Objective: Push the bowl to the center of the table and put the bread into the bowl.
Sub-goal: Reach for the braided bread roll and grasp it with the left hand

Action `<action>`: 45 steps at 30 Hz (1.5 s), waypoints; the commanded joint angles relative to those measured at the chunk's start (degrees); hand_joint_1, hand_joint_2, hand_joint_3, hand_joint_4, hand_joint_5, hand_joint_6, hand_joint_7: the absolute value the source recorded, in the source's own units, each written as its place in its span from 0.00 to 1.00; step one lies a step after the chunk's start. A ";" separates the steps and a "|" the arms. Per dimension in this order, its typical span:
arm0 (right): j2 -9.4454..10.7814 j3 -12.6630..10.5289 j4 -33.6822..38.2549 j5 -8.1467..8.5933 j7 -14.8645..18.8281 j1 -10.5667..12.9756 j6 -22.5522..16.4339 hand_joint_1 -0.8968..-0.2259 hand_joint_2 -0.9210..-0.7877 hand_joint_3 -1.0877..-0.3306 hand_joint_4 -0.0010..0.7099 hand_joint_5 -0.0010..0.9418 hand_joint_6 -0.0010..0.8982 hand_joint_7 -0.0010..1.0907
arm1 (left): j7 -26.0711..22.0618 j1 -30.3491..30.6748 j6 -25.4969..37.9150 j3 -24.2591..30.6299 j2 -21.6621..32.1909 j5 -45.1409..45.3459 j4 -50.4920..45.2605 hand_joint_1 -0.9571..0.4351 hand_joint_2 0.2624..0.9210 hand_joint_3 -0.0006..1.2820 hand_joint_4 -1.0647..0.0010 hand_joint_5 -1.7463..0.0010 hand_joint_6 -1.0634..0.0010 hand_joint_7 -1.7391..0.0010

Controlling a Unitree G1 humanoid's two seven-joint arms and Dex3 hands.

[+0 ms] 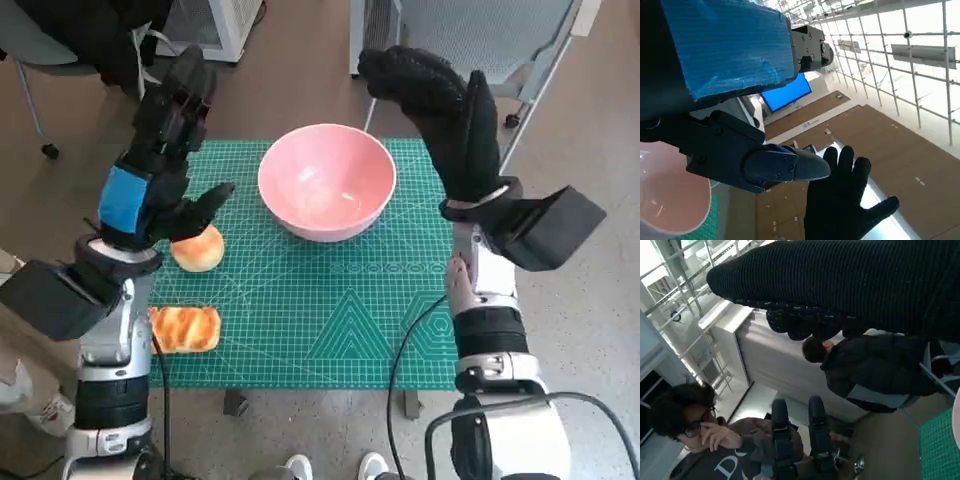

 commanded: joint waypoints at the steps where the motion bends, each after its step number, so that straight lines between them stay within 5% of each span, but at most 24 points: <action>1: 0.32 0.28 -0.32 0.29 0.30 1.68 0.95 0.34 0.00 0.25 0.20 0.00 0.01 0.43 | -4.32 3.96 16.95 -0.23 11.69 7.17 -14.24 0.18 1.00 0.24 0.99 1.00 1.00 0.87; 3: 0.36 0.40 -0.71 0.22 0.12 1.92 0.99 0.34 0.00 0.25 0.20 0.00 0.01 0.43 | -10.49 7.60 36.48 -0.92 24.58 15.00 -29.43 0.25 0.79 0.14 1.00 1.00 1.00 0.92; 4: 0.36 0.44 -0.80 0.22 0.08 1.97 1.00 0.34 0.00 0.25 0.20 0.00 0.01 0.43 | -11.74 8.31 40.88 -1.11 27.24 16.59 -32.74 0.27 0.74 0.11 1.00 1.00 1.00 0.94; 12: 0.35 0.61 -1.11 0.32 0.01 2.11 1.08 0.34 0.00 0.25 0.20 0.00 0.01 0.44 | -12.26 7.89 47.43 -1.85 28.29 17.16 -36.30 0.30 0.67 0.06 1.00 1.00 0.99 0.96; 14: 0.50 0.70 -1.34 0.17 -0.38 2.34 1.22 0.34 0.00 0.25 0.20 0.00 0.01 0.44 | -12.23 11.56 53.90 0.86 29.53 19.63 -45.14 0.35 0.64 0.05 1.00 1.00 0.96 0.95; 21: 1.00 1.18 -1.99 -0.38 -1.34 2.97 1.44 0.34 0.00 0.25 0.21 0.00 0.00 0.44 | -13.01 20.49 57.59 4.48 30.59 24.20 -56.09 0.51 0.57 0.02 0.90 0.98 0.81 0.93; 45: 1.64 2.08 -3.22 0.38 -1.31 4.24 2.75 0.32 0.00 0.26 0.21 0.00 0.00 0.42 | -13.35 24.00 73.29 -7.44 37.05 28.33 -58.49 0.52 0.60 0.01 0.82 1.00 0.67 0.96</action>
